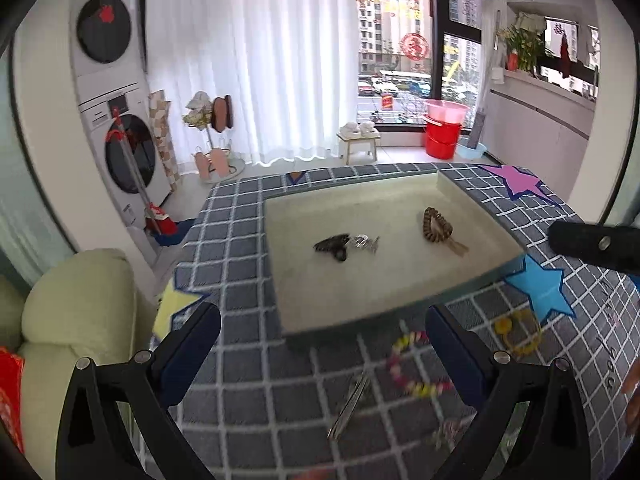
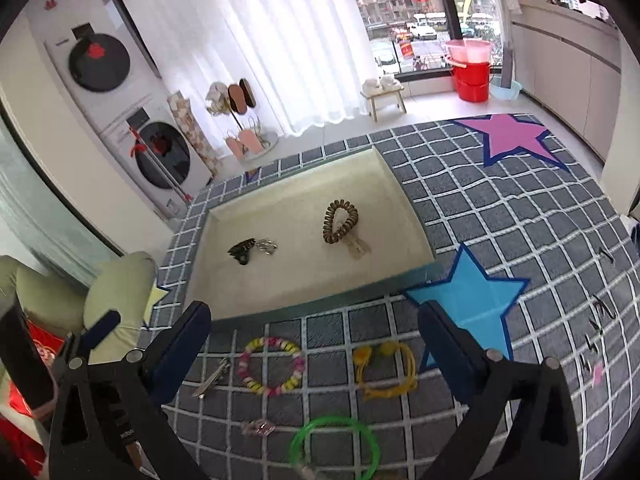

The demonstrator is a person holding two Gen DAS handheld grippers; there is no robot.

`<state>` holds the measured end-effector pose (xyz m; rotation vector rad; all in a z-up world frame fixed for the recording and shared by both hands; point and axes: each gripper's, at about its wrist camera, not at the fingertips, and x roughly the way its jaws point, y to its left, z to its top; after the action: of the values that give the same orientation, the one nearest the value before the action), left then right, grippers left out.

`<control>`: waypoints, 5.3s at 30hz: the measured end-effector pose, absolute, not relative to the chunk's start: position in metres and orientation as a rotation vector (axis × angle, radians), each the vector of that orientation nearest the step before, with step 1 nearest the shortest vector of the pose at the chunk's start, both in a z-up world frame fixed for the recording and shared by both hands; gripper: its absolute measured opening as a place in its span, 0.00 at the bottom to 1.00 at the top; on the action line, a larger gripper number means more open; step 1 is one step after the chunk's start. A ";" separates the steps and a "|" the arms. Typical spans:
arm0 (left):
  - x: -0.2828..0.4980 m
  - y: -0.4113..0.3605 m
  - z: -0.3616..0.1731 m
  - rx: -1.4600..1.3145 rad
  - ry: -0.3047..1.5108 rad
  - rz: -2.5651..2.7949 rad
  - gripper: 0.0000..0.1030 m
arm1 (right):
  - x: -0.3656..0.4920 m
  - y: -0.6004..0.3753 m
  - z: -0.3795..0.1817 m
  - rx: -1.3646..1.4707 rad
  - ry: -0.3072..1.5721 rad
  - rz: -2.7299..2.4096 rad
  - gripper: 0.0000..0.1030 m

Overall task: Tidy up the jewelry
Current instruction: 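Move both grippers back over the remaining jewelry on the cloth, then grasp the silver hair clip with the left gripper while the right grasps the braided bracelet, then carry the silver clip and braided bracelet over the tray, then lower the silver clip and braided bracelet into the tray, opening both grippers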

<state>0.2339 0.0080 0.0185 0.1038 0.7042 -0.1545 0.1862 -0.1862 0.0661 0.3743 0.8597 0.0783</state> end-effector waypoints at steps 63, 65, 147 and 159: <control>0.221 0.002 -0.065 0.173 0.932 -0.267 0.86 | 0.064 -0.152 -0.026 0.055 1.091 -0.080 0.57; 0.220 0.001 -0.064 0.163 0.934 -0.294 0.77 | 0.064 -0.151 -0.026 0.052 1.092 -0.075 0.54; 0.363 -0.026 -0.036 0.052 0.844 -0.251 0.24 | 0.318 -0.197 -0.024 0.243 1.064 0.025 0.11; 0.362 -0.032 -0.049 0.103 0.888 -0.196 0.24 | 0.317 -0.197 -0.030 0.242 1.084 0.018 0.31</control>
<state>0.3623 -0.0321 -0.0490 0.1034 0.8883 -0.1956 0.3175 -0.1969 -0.0296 0.2422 1.0836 0.0178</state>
